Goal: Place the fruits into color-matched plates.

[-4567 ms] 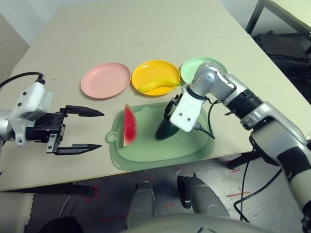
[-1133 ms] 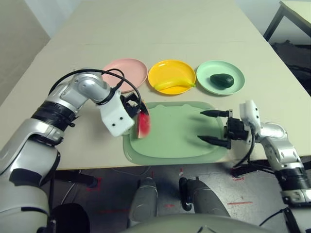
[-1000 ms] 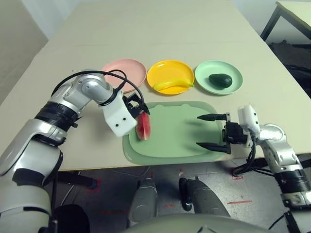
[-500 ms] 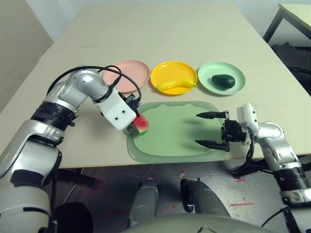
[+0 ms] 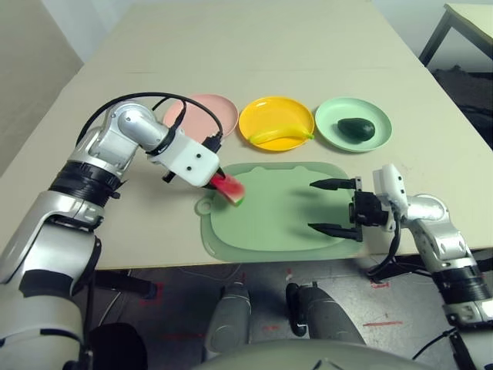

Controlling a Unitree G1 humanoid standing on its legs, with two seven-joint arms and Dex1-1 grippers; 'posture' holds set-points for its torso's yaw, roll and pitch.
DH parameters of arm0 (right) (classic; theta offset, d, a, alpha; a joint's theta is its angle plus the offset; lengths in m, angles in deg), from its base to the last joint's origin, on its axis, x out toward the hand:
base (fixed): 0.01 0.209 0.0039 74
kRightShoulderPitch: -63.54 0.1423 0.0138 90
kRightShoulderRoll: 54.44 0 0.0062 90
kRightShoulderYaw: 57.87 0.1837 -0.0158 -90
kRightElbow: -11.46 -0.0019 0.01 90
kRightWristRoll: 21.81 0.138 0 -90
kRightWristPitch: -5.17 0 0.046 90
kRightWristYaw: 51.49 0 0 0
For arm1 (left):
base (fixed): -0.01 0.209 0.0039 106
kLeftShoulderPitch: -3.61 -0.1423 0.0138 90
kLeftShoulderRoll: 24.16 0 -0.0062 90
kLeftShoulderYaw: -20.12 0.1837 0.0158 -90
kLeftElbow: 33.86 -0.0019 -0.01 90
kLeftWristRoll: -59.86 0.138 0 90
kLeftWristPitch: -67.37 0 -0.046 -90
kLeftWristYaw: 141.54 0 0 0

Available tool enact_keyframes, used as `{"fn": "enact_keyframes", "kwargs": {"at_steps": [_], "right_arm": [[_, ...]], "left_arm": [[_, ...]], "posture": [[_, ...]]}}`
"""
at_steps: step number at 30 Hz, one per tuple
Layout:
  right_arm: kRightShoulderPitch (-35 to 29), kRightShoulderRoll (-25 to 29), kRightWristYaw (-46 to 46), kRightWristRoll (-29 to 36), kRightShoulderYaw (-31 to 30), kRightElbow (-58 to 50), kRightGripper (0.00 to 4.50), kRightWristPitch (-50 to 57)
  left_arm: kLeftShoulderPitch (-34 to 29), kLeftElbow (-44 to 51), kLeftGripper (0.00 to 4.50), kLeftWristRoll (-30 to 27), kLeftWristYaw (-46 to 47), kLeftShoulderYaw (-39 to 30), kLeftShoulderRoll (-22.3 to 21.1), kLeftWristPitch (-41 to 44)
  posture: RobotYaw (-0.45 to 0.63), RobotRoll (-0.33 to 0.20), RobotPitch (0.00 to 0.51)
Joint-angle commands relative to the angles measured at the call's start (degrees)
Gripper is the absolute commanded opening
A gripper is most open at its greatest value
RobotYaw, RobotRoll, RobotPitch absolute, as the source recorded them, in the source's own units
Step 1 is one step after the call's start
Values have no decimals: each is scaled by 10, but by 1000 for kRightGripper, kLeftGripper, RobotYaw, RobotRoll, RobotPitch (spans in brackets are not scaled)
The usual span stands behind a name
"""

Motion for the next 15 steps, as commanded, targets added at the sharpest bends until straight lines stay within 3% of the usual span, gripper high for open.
{"fn": "enact_keyframes", "kwargs": {"at_steps": [1,8,15], "right_arm": [[-5,4,2,7,-3,-16,4500,2],[-19,-6,-43,14,-2,-53,4500,39],[-93,-51,-223,26,20,-192,4500,155]], "left_arm": [[28,6,1094,1,-1,-21,1,14],[64,-57,1094,43,15,-35,-12,-12],[140,-252,1094,126,80,-25,-25,-86]], "posture": [[86,0,166],[100,0,166],[121,0,168]]}}
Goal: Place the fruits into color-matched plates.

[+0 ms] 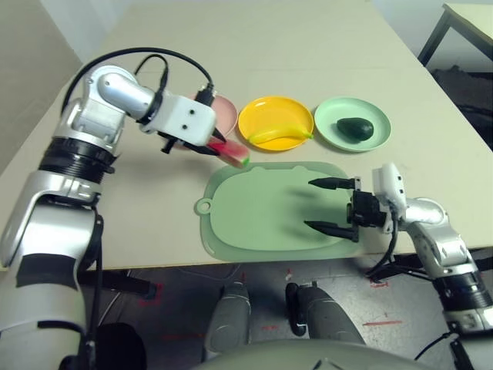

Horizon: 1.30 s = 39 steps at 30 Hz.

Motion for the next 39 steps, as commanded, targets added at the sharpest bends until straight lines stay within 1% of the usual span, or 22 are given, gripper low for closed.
{"fn": "enact_keyframes", "kwargs": {"at_steps": [1,3,6,9,12,19,24,26,28,30,31,34,38,39], "right_arm": [[-40,-9,-57,17,2,-79,4500,45],[-60,-12,-78,23,-1,-117,4500,62],[-75,-18,-110,27,3,-146,4500,79],[-81,-18,-129,32,8,-161,4500,89],[-85,-11,-137,40,13,-175,4500,97],[-107,5,-135,49,16,-186,4500,91],[-120,11,-133,57,30,-187,4500,87],[-124,15,-130,58,34,-184,4500,84],[-125,17,-129,57,37,-179,4500,80],[-125,17,-127,57,37,-175,4500,78],[-125,18,-126,58,37,-174,4500,77],[-122,19,-118,57,36,-161,4500,71],[-110,18,-111,56,36,-143,4500,65],[-106,18,-109,56,35,-138,4500,64]], "left_arm": [[39,-94,1094,55,41,4,-5,-47],[61,-148,1094,95,77,16,-8,-71],[89,-222,1094,162,164,37,-10,-82],[105,-266,1094,209,234,55,-7,-86],[114,-300,1093,253,335,72,2,-76],[105,-332,1093,309,481,89,33,-50],[95,-338,1093,328,531,96,58,-61],[90,-340,1093,334,539,99,62,-58],[83,-342,1093,328,532,92,65,-58],[80,-343,1838,328,533,91,64,-58],[79,-343,2030,327,532,90,64,-57],[79,-342,3146,326,528,89,61,-61],[85,-340,4485,318,523,80,56,-71],[87,-340,4485,314,521,76,54,-74]], "posture": [[116,0,164],[109,0,165],[91,0,166],[80,0,162],[75,0,163],[49,0,167],[27,0,177],[19,0,176],[16,0,176],[15,0,178],[14,0,179],[22,0,183],[32,0,185],[35,0,188]]}}
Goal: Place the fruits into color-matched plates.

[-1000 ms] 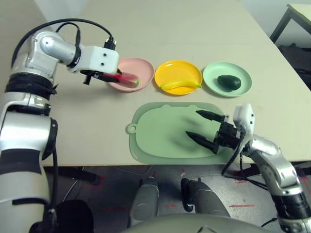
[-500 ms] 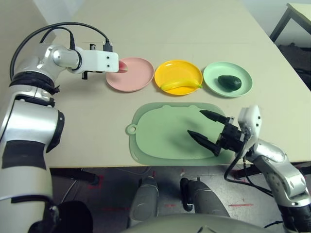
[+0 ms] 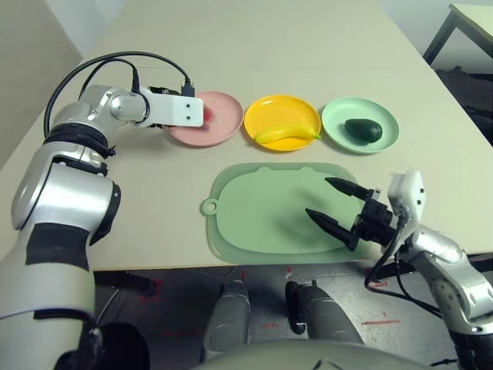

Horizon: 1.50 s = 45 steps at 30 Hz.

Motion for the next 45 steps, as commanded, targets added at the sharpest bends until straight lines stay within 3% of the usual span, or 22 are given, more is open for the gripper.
{"fn": "enact_keyframes", "kwargs": {"at_steps": [1,5,7,13,18,21,23,27,31,37,45], "right_arm": [[11,4,9,2,2,17,4500,-8],[35,6,17,1,6,42,4500,-13],[59,7,17,-5,13,70,4500,-20],[184,10,12,-38,36,225,4500,-69],[311,34,22,-67,69,424,4500,-143],[374,52,25,-84,86,540,4500,-192],[409,58,18,-92,99,610,4500,-227],[445,64,7,-97,124,694,4500,-278],[449,69,-25,-106,143,756,4500,-310],[464,74,-58,-116,155,832,4500,-336],[471,86,-68,-137,156,905,4500,-347]], "left_arm": [[4,-4,4485,-14,-13,-19,-10,-12],[11,-1,4485,-59,-44,-65,-13,-13],[14,-1,4485,-131,-76,-133,-5,24],[16,15,4485,-334,-78,-343,0,231],[-38,52,4485,-454,-17,-468,-23,402],[-97,129,4485,-511,44,-530,-32,506],[-171,241,4485,-516,102,-548,-29,549],[-310,478,4485,-466,248,-549,-14,653],[-408,682,4485,-496,305,-599,26,817],[-501,770,4485,-478,315,-596,41,851],[-589,768,4485,-477,304,-613,65,767]], "posture": [[36,0,189],[43,0,192],[44,0,200],[57,0,205],[72,0,204],[81,0,203],[85,0,202],[88,0,204],[88,0,206],[83,0,200],[92,0,177]]}}
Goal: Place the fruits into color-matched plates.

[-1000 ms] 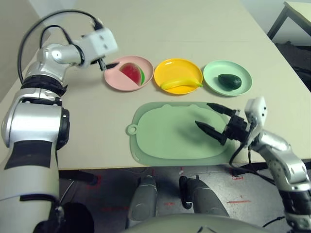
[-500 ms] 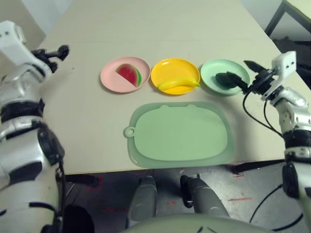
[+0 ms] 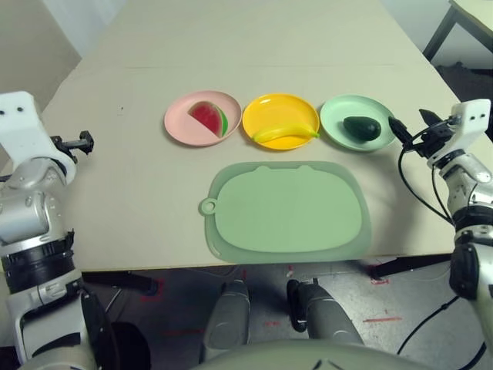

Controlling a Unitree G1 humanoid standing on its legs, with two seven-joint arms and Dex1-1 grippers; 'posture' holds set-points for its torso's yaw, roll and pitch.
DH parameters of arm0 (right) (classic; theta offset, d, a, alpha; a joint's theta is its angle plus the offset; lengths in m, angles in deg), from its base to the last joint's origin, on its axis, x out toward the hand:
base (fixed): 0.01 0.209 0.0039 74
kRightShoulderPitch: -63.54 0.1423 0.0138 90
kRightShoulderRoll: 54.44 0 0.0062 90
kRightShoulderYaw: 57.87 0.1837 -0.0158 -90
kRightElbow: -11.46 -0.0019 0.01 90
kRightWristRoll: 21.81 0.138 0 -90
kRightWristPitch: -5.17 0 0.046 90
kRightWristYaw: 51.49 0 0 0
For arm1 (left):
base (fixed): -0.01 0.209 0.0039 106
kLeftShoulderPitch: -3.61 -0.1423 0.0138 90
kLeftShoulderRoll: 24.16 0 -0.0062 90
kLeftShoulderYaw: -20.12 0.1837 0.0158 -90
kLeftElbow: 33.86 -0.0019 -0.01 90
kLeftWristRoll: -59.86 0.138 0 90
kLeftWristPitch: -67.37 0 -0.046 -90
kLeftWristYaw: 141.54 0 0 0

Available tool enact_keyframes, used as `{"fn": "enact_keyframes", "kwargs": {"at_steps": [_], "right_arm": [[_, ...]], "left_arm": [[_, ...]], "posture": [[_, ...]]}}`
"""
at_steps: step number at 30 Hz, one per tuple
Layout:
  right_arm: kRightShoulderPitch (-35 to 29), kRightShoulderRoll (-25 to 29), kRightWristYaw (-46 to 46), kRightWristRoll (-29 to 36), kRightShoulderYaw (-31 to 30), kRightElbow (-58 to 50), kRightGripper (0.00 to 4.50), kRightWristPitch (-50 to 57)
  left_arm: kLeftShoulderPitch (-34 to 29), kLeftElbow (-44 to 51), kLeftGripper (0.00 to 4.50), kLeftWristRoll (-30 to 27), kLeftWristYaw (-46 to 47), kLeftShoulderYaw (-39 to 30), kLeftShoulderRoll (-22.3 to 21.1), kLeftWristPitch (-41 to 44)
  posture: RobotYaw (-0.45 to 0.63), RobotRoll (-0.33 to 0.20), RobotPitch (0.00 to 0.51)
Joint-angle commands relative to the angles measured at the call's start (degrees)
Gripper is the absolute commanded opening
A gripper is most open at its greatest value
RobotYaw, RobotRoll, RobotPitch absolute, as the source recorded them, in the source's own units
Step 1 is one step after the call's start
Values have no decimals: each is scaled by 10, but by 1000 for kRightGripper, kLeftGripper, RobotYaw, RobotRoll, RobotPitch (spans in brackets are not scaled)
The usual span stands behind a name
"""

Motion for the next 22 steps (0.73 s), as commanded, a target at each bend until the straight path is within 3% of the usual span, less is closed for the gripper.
{"fn": "enact_keyframes", "kwargs": {"at_steps": [1,8,22], "right_arm": [[2,11,-10,-18,3,28,4500,-9],[1,20,-24,-36,6,49,4500,-17],[-17,32,-27,-38,15,58,4500,-23]], "left_arm": [[-32,-16,4485,13,-16,-3,-3,-63],[-74,-44,4485,62,-45,63,-19,-145],[-60,-68,4485,53,-59,57,-11,-181]], "posture": [[91,0,175],[69,0,161],[64,0,165]]}}
